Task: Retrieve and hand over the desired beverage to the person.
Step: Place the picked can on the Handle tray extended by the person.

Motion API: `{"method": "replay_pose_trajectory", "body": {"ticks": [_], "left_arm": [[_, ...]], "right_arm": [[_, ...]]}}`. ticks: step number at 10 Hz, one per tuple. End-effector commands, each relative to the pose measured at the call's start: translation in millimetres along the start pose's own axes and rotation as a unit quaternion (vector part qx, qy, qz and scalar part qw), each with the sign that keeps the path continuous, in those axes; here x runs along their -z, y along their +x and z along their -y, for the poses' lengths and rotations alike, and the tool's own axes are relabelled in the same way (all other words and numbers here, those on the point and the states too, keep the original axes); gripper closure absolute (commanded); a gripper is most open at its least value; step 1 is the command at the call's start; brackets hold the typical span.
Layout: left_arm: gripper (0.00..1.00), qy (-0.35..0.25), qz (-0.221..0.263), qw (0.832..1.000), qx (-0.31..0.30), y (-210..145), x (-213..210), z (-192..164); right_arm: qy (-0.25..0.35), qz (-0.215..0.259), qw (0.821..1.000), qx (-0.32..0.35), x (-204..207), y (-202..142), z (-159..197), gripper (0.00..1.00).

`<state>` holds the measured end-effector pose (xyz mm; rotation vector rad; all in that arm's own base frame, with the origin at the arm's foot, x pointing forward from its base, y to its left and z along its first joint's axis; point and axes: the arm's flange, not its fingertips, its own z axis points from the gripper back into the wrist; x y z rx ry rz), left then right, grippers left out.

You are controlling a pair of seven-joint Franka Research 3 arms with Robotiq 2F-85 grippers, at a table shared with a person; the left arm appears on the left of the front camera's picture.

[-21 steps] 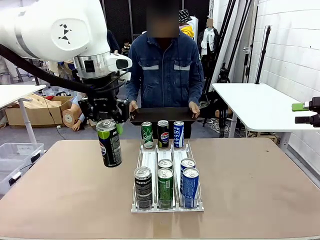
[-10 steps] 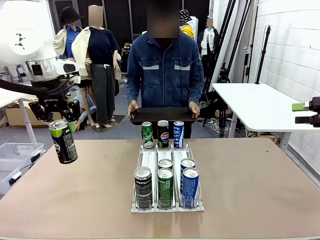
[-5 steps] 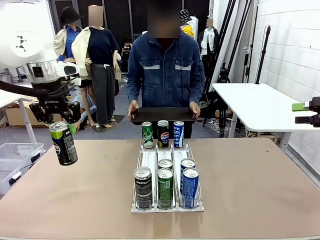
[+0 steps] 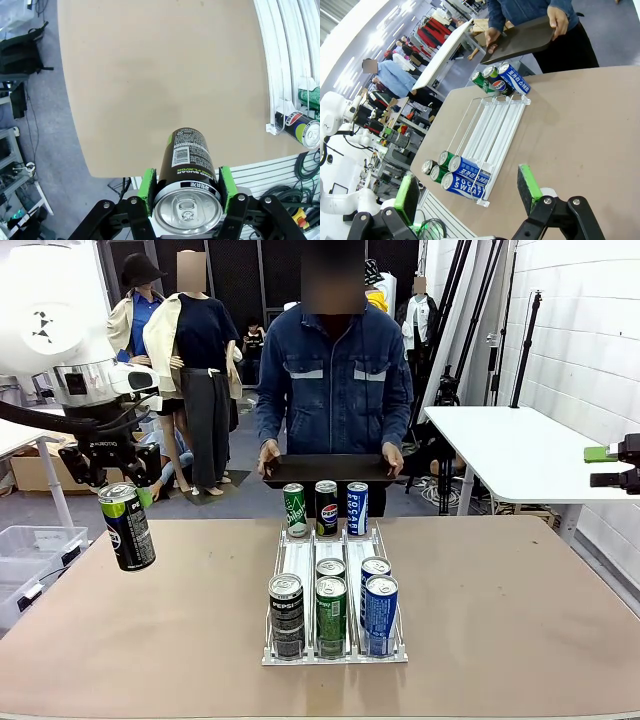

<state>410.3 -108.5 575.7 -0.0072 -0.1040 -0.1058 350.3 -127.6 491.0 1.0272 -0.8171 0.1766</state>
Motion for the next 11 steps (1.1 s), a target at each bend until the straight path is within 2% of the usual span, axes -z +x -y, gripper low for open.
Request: {"method": "replay_pose_trajectory", "body": {"ticks": [1, 11], "left_arm": [[1.00, -0.001, 0.005, 1.000, -0.001, 0.9, -5.2, -0.6], [1.00, -0.001, 0.005, 1.000, -0.001, 0.9, -5.2, -0.6]], "right_arm": [[0.002, 0.000, 1.000, -0.002, 0.7, -0.2, -0.2, 0.00], [0.002, 0.000, 1.000, -0.002, 0.7, -0.2, -0.2, 0.00]]}}
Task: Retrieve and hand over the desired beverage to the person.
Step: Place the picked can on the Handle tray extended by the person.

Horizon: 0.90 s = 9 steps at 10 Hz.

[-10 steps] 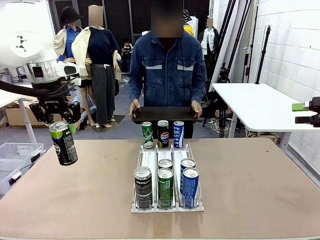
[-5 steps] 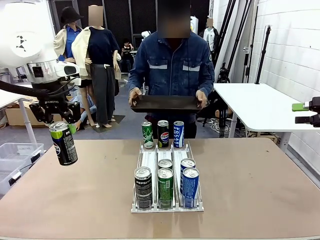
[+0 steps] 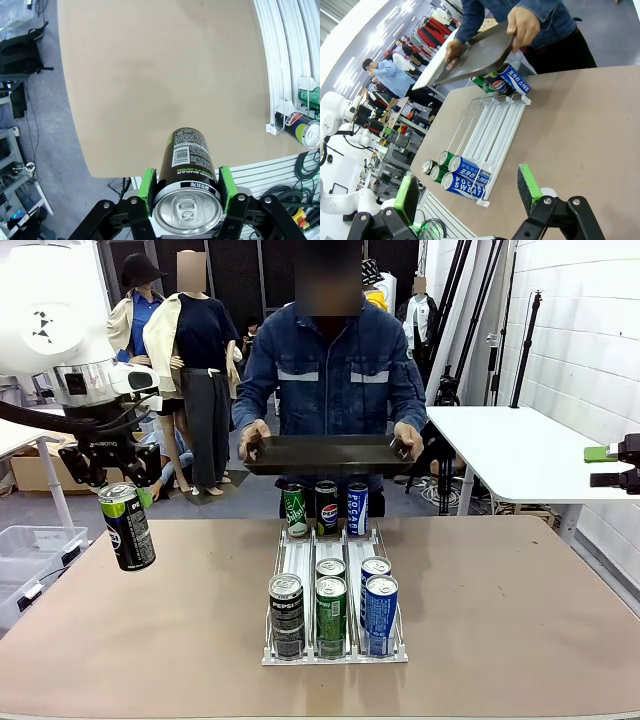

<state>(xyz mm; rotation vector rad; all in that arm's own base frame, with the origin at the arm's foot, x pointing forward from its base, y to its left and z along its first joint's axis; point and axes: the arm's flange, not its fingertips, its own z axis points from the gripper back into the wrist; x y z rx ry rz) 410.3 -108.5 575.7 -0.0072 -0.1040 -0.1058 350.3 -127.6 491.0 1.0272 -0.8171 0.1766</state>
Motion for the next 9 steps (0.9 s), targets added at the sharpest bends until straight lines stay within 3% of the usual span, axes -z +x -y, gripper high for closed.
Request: {"method": "replay_pose_trajectory", "body": {"ticks": [1, 9], "left_arm": [[1.00, -0.001, 0.005, 1.000, -0.001, 0.9, -5.2, -0.6], [1.00, 0.000, 0.000, 1.000, 0.000, 0.0, 0.0, 0.0]], "right_arm": [[0.002, 0.000, 1.000, -0.002, 0.7, -0.2, -0.2, 0.00], [0.002, 0.000, 1.000, -0.002, 0.7, -0.2, -0.2, 0.00]]}}
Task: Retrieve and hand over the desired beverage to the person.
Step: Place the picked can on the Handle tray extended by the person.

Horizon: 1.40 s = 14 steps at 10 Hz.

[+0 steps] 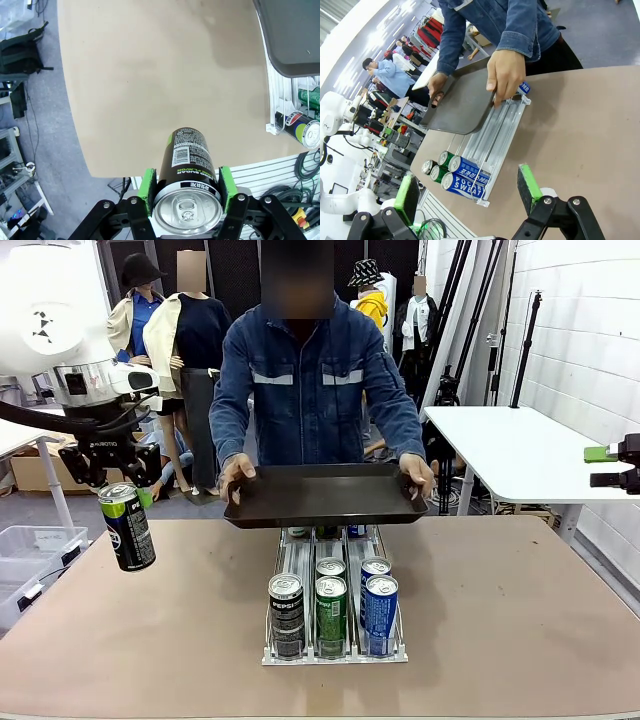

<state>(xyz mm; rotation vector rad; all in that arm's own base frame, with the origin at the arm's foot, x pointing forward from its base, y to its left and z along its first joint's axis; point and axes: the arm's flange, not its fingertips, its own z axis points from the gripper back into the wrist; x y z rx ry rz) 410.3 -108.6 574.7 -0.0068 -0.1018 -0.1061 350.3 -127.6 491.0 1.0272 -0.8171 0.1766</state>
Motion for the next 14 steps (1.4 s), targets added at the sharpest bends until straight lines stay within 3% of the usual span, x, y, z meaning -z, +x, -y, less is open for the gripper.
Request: {"method": "replay_pose_trajectory", "body": {"ticks": [1, 7, 11, 14], "left_arm": [[1.00, -0.030, 0.005, 1.000, -0.004, 8.4, -12.0, 0.5], [1.00, -0.024, 0.009, 0.999, 0.031, 76.4, -77.8, 34.4], [1.00, -0.019, 0.013, 0.996, 0.083, 127.3, -112.1, 87.6], [1.00, -0.017, -0.001, 0.995, 0.094, 154.7, -112.3, 124.4]], "right_arm": [[0.002, 0.000, 1.000, -0.002, 0.7, -0.2, -0.2, 0.00], [0.002, 0.000, 1.000, -0.002, 0.7, -0.2, -0.2, 0.00], [0.002, 0.000, 1.000, -0.002, 0.7, -0.2, -0.2, 0.00], [0.002, 0.000, 1.000, -0.002, 0.7, -0.2, -0.2, 0.00]]}}
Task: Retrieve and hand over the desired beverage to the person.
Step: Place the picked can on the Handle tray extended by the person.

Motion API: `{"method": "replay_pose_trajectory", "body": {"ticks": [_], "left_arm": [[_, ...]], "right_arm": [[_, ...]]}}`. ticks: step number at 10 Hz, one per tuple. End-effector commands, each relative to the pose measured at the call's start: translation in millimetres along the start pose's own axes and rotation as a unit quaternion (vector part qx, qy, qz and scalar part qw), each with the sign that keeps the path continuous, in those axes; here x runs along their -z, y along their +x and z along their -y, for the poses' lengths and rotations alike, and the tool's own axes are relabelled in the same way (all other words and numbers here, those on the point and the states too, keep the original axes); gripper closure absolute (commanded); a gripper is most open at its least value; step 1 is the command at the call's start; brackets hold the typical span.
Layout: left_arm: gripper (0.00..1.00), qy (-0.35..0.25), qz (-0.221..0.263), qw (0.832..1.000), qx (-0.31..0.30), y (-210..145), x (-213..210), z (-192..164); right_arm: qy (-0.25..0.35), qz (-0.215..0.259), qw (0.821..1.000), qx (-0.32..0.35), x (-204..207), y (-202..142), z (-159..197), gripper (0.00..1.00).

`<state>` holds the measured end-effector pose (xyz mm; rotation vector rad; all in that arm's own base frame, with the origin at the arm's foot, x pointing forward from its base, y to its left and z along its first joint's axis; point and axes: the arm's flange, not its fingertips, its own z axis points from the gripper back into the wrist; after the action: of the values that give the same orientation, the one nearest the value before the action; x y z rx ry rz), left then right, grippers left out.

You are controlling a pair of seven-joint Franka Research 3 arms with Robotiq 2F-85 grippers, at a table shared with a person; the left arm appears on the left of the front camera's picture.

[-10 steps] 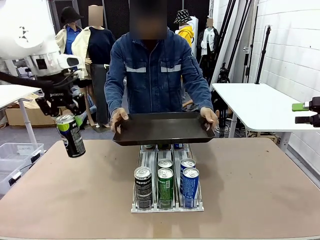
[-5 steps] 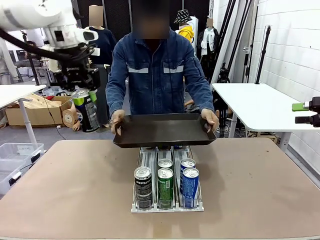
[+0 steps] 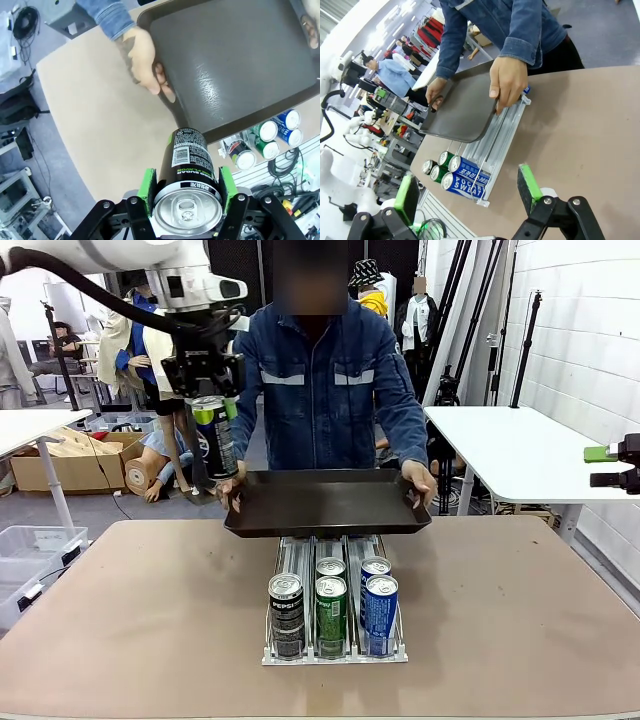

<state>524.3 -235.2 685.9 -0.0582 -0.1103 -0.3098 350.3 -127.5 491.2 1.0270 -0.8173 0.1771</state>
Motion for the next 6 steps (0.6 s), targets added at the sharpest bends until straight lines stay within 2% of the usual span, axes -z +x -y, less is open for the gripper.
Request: {"method": "replay_pose_trajectory", "body": {"ticks": [1, 3, 6], "left_arm": [[1.00, 0.008, -0.011, 1.000, -0.005, 29.9, -8.5, 19.1], [1.00, -0.006, -0.015, 1.000, 0.000, 46.4, -0.5, 38.9], [1.00, 0.005, -0.019, 1.000, 0.003, 64.3, 28.3, 64.5]], "right_arm": [[0.002, 0.000, 1.000, -0.002, 0.7, -0.3, 0.0, 0.00], [0.002, 0.000, 1.000, -0.002, 0.7, -0.3, 0.0, 0.00], [0.002, 0.000, 1.000, -0.002, 0.7, -0.3, 0.0, 0.00]]}}
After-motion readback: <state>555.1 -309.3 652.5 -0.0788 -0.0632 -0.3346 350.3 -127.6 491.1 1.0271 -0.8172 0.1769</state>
